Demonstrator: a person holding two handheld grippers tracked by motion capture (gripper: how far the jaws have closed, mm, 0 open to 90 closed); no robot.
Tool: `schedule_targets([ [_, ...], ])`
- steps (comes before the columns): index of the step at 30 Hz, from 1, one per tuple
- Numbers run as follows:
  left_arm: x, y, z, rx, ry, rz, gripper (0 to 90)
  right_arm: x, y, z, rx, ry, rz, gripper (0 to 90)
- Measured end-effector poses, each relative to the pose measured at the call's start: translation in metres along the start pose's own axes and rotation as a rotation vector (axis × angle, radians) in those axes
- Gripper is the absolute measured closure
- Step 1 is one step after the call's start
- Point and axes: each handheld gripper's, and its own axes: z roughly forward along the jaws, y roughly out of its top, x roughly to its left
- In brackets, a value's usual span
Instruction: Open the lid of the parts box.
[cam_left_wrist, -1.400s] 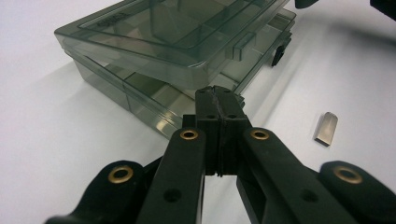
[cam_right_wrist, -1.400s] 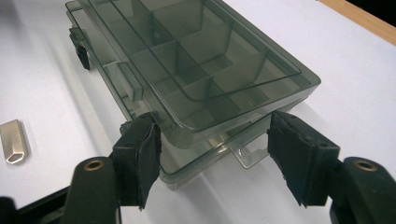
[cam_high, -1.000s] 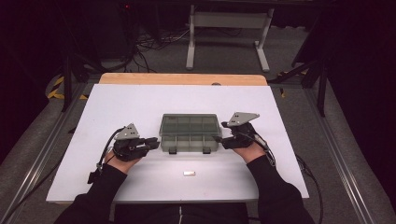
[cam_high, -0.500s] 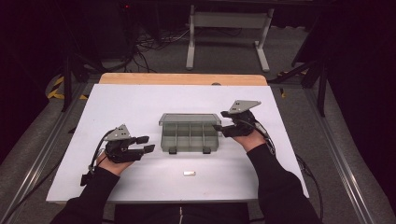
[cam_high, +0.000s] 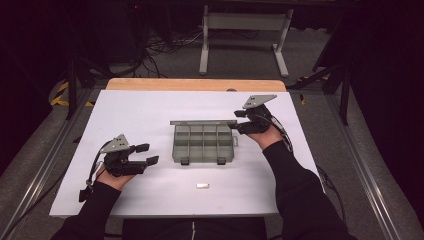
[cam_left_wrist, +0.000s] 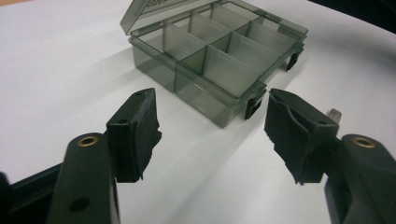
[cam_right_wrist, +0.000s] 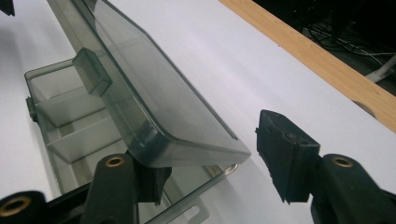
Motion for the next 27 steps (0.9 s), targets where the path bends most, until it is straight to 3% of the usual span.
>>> schedule_targets([
  [9,0.001,-0.002,-0.004,-0.019,0.02,0.024,31.0,-0.012,0.008,0.005,-0.015,0.016,0.023,52.6],
  [27,0.001,-0.003,-0.001,-0.049,0.033,0.032,17.7,-0.035,0.011,0.024,-0.011,-0.01,0.075,58.4],
])
